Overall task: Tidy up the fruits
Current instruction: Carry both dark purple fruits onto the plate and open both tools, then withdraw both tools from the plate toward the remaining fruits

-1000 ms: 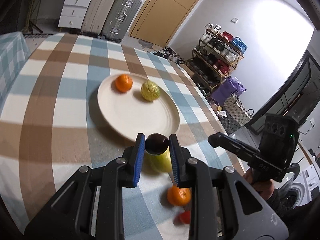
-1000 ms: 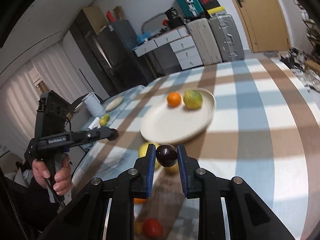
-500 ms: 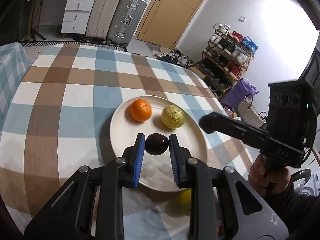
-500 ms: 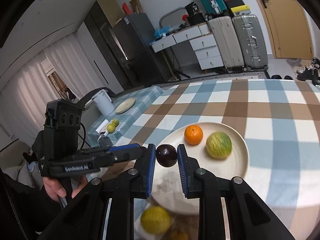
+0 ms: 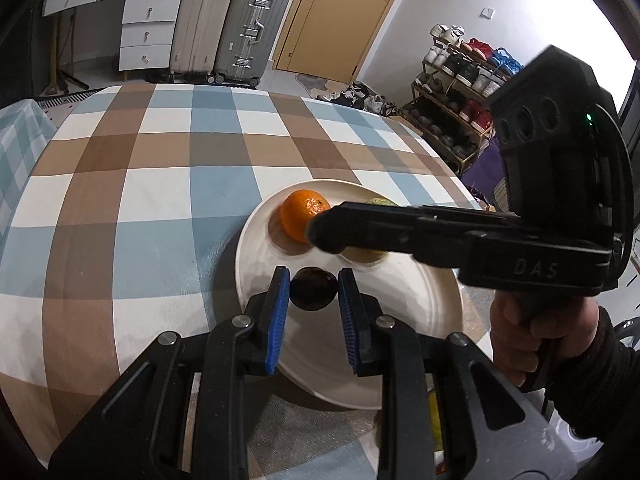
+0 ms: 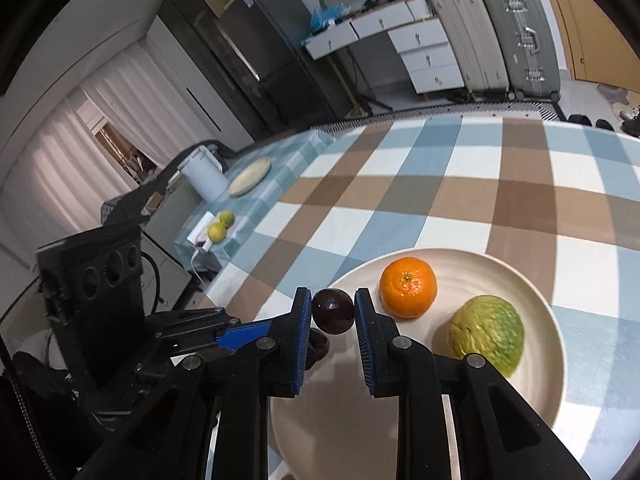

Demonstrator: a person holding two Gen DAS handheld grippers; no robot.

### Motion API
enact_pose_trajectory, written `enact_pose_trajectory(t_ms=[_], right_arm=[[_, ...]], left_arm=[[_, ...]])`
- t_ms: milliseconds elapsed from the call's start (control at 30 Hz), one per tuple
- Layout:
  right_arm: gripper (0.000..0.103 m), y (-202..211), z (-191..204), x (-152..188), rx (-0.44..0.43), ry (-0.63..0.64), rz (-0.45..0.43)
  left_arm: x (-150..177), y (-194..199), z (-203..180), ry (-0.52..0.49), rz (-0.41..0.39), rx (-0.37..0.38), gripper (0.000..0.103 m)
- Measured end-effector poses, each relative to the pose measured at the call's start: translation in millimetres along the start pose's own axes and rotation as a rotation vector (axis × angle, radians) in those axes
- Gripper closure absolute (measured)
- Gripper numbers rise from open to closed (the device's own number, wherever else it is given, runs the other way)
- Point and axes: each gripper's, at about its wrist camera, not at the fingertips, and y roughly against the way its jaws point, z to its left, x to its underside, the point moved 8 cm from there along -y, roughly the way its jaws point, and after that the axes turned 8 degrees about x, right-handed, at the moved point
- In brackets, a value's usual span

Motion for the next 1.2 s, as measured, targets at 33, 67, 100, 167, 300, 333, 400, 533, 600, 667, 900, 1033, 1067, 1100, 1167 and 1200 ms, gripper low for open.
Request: enact_pose_trajectory(t_ms=[33, 67, 100, 167, 300, 333, 400, 533, 600, 667, 900, 1033, 1067, 1100, 1167, 1200], right_arm=[[0.080, -3.9, -0.1, 0.3, 0.001, 0.002, 0.009], [0.080, -7.6, -0.6, 0.4, 0.005, 0.001, 0.019], [0.080, -10.9, -1.2, 0.2, 0.008, -0.004, 0.028], [0.080, -14.3, -0.4, -0.3, 0.010, 0.000, 0.031], [0.080, -22.7, -1.1, -1.3, 0.043, 0.016, 0.042], [0.080, -23.2, -1.7, -1.2, 0.047, 0.016, 0.044], [0.079, -26.1, -1.6, -1.3, 0.048, 0.015, 0.051], [0.058, -26.4, -3.3, -3.1, 0.060, 0.016, 0.036], [0.052, -19.6, -3.4, -4.3, 0.050, 0.004, 0.015], [0.046, -6.9, -2.5, -5.3, 0.042, -0.004, -0.011], [0.017, 50.8, 4.1, -2.5, 0.031, -0.017, -0.136], [0.006, 84.7, 9.2, 8.2, 0.049, -0.016, -0.194], [0.004, 92.6, 10.7, 11.5, 0.054, -0.015, -0.209], [0.002, 101.8, 12.1, 15.9, 0.061, -0.016, -0.226], [0.002, 116.7, 13.6, 24.3, 0.078, -0.022, -0.253], [0.001, 125.3, 14.9, 30.3, 0.082, -0.025, -0.265]], left_arm=[[-0.3, -1.5, 1.4, -0.001, 0.001, -0.001, 0.081], [-0.3, -1.7, 2.0, -0.002, 0.001, -0.001, 0.081], [-0.4, -2.9, 2.9, -0.004, 0.003, -0.001, 0.081], [-0.6, -3.8, 3.6, -0.010, 0.001, -0.005, 0.081], [-2.2, -5.4, 7.2, -0.014, -0.003, -0.020, 0.081], [-2.6, -5.9, 8.4, -0.010, -0.001, -0.019, 0.081], [-2.9, -7.2, 10.2, -0.003, 0.004, -0.013, 0.081], [-2.8, -5.1, 10.3, -0.015, 0.001, -0.036, 0.077], [-2.9, -0.2, 8.9, -0.010, -0.008, -0.036, 0.061], [-3.7, 8.0, 5.2, -0.013, -0.027, -0.041, 0.054], [-4.0, 42.4, -14.6, -0.033, -0.092, -0.095, 0.021], [0.8, 59.9, -30.0, -0.047, -0.111, -0.133, 0.019], [2.8, 64.3, -34.7, -0.051, -0.115, -0.141, 0.016], [5.0, 68.5, -39.2, -0.053, -0.120, -0.145, 0.011], [9.6, 78.1, -48.2, -0.056, -0.140, -0.156, 0.001], [11.7, 83.4, -53.1, -0.058, -0.152, -0.160, 0.001]])
